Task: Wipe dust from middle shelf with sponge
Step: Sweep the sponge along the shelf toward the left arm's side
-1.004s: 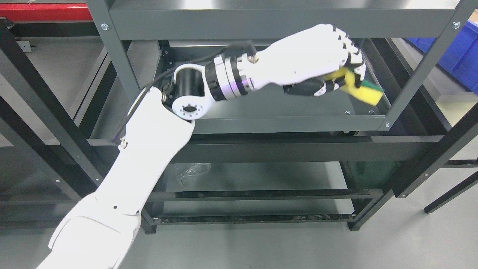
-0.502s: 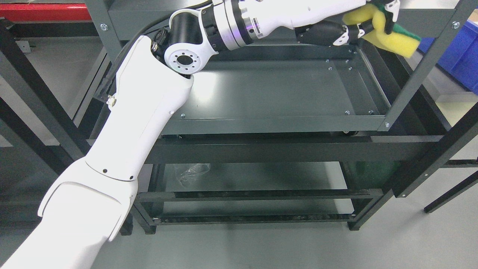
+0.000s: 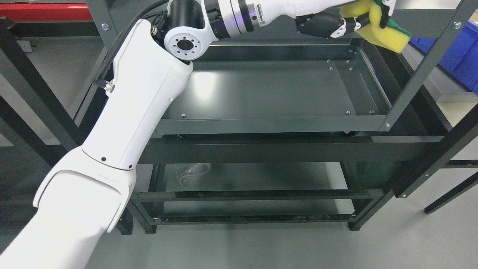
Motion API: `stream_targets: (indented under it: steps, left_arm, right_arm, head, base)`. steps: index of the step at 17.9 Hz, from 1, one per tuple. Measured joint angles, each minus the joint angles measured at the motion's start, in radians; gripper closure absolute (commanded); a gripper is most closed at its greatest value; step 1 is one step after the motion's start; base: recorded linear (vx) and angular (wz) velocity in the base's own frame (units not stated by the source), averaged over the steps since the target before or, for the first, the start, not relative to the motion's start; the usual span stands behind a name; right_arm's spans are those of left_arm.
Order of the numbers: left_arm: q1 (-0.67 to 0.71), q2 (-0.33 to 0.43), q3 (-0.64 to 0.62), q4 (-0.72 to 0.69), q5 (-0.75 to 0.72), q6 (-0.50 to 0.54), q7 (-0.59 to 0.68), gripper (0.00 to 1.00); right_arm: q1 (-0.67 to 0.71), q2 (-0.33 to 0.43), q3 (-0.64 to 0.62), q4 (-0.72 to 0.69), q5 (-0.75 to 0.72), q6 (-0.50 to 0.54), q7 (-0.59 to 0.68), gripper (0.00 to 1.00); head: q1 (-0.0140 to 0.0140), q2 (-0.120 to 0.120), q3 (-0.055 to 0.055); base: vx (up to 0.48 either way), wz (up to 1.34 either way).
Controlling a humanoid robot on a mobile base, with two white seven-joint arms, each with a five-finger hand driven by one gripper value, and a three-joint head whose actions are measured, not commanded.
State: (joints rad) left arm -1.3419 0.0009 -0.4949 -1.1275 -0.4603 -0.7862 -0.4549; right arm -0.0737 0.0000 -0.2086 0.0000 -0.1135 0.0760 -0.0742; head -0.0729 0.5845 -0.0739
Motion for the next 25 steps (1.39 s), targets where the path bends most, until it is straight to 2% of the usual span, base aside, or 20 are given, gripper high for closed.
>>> stream_targets:
  steps: [4, 8, 19, 23, 25]
  left_arm:
    - [0.043, 0.027, 0.031, -0.017, 0.018, 0.0, -0.069, 0.99]
    - [0.095, 0.121, 0.059, -0.058, 0.111, -0.002, -0.087, 0.99]
    - [0.283, 0.566, 0.123, -0.182, 0.489, 0.001, -0.092, 0.98]
    - [0.343, 0.695, 0.15, -0.206, 0.565, 0.001, -0.092, 0.98]
    - [0.352, 0.734, 0.161, -0.215, 0.586, 0.001, -0.092, 0.99]
  right_arm:
    - [0.0, 0.0, 0.0, 0.0, 0.0, 0.0, 0.0, 0.0]
    - [0.0, 0.0, 0.0, 0.0, 0.0, 0.0, 0.0, 0.0]
    - [0.0, 0.0, 0.0, 0.0, 0.0, 0.0, -0.003, 0.0]
    - [0.0, 0.0, 0.0, 0.0, 0.0, 0.0, -0.004, 0.0]
    - [0.0, 0.0, 0.0, 0.0, 0.0, 0.0, -0.004, 0.0]
  head:
    - [0.0, 0.0, 0.0]
    - [0.0, 0.0, 0.0]
    - [0.0, 0.0, 0.0]
    - [0.0, 0.0, 0.0]
    - [0.0, 0.0, 0.0]
  base:
    - [0.0, 0.0]
    - [0.001, 0.0]
    - [0.0, 0.0]
    - [0.0, 0.0]
    - [0.0, 0.0]
